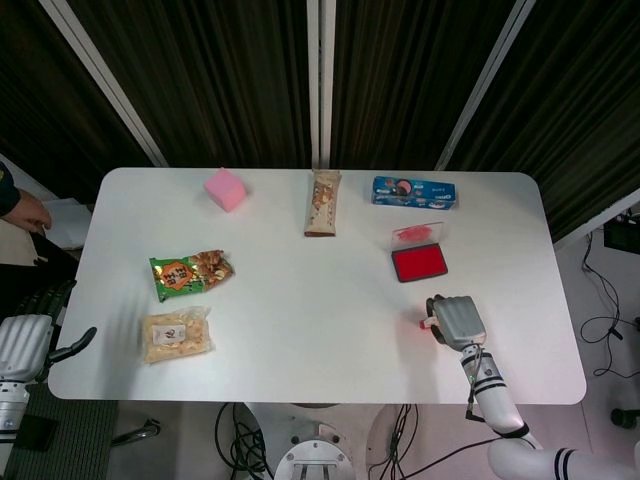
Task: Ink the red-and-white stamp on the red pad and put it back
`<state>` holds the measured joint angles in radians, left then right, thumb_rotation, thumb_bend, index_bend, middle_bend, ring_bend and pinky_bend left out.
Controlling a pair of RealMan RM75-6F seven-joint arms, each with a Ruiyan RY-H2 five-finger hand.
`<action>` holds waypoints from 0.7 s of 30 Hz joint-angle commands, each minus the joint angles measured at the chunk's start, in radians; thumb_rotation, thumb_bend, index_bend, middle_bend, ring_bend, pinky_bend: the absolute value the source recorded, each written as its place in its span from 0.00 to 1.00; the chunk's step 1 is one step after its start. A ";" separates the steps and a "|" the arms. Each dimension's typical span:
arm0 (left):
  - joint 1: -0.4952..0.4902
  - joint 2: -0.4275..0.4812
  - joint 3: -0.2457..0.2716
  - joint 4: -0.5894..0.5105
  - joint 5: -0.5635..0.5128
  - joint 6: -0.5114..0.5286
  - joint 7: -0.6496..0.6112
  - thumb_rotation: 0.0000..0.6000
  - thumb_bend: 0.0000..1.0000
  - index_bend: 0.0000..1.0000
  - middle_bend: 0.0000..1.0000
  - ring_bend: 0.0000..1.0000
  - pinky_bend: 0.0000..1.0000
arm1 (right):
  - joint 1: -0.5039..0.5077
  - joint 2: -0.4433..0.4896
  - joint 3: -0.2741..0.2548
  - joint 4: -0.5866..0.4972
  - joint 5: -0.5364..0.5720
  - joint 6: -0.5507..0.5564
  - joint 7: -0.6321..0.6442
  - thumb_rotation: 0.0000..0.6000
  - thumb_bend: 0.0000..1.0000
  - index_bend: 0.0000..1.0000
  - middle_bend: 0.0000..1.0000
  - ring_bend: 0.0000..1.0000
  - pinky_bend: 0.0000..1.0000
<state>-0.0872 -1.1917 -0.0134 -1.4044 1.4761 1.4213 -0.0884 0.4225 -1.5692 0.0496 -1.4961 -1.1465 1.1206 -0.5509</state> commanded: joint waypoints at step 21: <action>0.006 0.014 0.000 -0.019 0.013 0.021 0.002 0.06 0.15 0.08 0.12 0.12 0.21 | -0.117 0.374 -0.080 -0.357 -0.182 0.192 0.088 1.00 0.16 0.00 0.07 0.27 0.47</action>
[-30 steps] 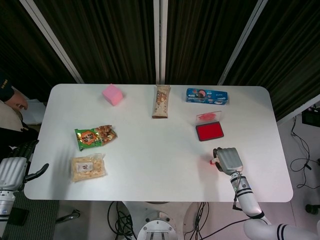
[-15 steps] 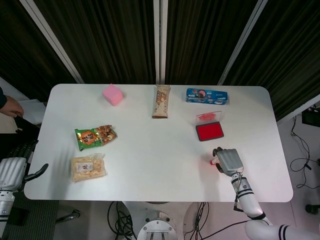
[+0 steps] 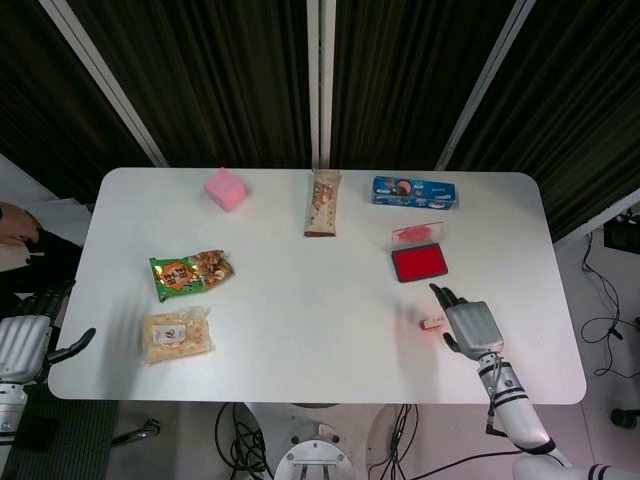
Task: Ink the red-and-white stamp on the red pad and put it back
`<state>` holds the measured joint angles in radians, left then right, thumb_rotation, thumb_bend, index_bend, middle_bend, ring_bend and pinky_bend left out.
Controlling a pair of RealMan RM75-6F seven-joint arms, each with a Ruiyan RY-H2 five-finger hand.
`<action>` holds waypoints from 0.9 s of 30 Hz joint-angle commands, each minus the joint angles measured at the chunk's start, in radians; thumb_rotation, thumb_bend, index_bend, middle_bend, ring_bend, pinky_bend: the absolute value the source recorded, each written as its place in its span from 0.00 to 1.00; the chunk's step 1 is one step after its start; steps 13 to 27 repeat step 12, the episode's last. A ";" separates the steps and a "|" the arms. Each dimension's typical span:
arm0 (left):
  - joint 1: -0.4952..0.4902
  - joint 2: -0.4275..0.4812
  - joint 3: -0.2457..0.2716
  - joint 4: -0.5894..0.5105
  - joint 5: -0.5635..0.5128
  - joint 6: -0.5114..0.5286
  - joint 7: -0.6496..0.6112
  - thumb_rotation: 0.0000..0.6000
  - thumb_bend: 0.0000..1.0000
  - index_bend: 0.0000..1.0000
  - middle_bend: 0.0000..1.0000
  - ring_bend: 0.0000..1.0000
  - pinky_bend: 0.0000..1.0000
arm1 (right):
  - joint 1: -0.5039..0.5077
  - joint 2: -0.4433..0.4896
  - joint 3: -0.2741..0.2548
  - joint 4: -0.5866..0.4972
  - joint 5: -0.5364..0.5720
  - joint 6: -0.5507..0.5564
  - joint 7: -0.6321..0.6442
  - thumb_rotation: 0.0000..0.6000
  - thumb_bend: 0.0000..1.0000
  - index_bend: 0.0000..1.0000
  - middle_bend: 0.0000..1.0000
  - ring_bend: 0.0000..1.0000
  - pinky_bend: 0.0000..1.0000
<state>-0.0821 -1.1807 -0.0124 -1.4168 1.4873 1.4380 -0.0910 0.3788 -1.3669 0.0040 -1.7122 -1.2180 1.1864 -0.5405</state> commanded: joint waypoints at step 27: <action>-0.005 0.026 -0.012 -0.065 0.001 0.014 0.067 0.05 0.15 0.08 0.12 0.12 0.21 | -0.224 0.238 0.014 -0.012 -0.202 0.373 0.359 1.00 0.08 0.00 0.00 0.00 0.00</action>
